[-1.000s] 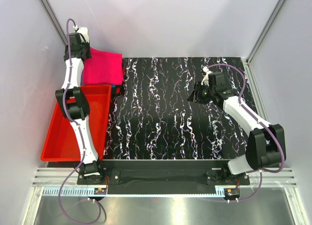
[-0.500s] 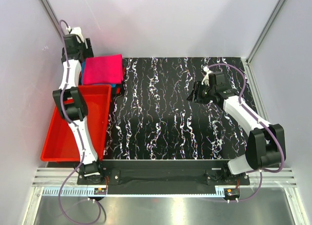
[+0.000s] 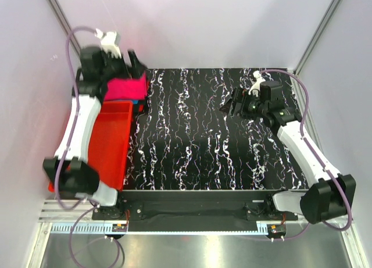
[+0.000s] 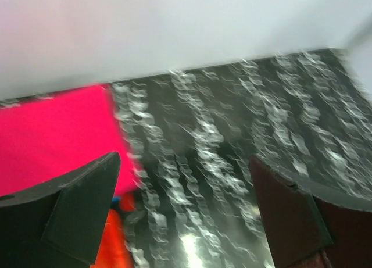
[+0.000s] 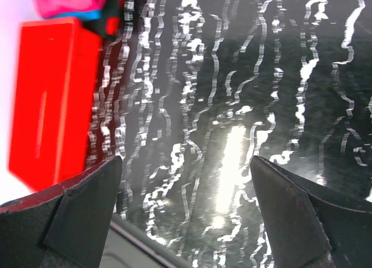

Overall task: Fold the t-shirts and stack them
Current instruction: Neatly place the folded tshirt to the corner

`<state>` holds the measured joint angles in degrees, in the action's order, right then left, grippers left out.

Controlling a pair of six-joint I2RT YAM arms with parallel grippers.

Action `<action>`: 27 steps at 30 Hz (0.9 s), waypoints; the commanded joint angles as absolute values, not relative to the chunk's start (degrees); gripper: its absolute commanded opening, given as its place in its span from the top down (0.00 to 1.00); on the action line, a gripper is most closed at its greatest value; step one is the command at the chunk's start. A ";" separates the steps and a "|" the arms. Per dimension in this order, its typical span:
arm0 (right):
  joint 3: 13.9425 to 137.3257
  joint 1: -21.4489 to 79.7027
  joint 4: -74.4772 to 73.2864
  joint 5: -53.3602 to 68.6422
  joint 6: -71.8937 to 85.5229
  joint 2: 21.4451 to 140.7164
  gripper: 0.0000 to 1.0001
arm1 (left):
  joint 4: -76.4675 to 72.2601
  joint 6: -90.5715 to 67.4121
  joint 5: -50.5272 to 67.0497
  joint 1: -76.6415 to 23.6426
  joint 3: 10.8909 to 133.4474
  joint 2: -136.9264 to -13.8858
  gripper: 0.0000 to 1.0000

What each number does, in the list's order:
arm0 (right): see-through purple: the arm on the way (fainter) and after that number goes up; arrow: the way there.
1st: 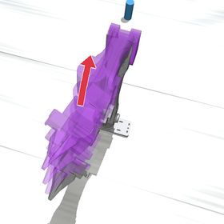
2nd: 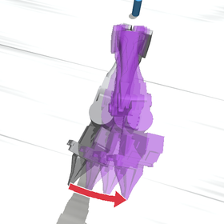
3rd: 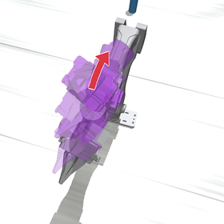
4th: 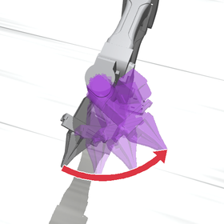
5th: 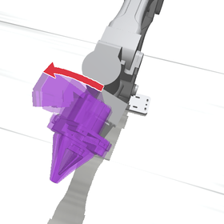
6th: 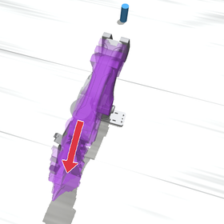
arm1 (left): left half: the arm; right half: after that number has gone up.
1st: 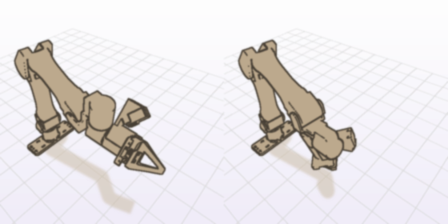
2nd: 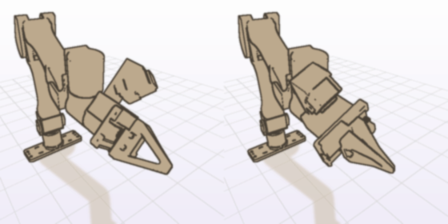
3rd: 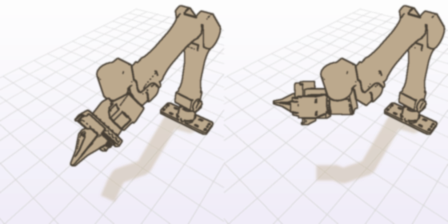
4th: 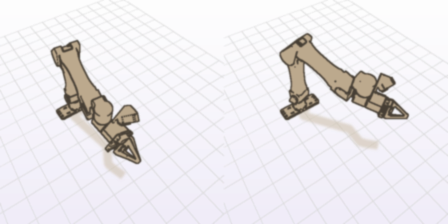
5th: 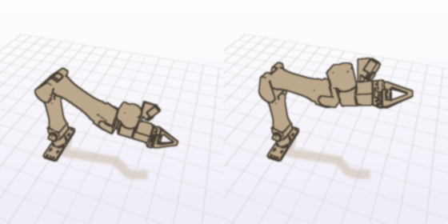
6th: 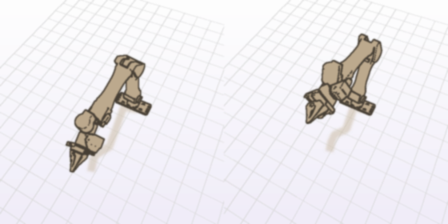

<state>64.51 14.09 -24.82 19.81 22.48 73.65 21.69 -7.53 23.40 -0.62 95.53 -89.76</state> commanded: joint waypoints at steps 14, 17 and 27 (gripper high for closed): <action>60.92 13.80 -23.65 27.34 32.08 64.52 0.00 | 16.27 -14.41 39.55 -12.04 57.06 -53.62 0.01; 57.14 13.80 -20.23 26.72 32.52 61.01 0.00 | 15.91 -14.68 39.02 -12.04 56.25 -52.73 0.01; 61.08 13.80 -22.58 24.35 32.78 57.05 0.00 | 18.72 -13.80 40.87 -12.04 57.39 -52.65 0.01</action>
<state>57.63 14.09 -22.74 25.45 32.03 58.30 19.88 -14.87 39.11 -12.25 56.42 -52.99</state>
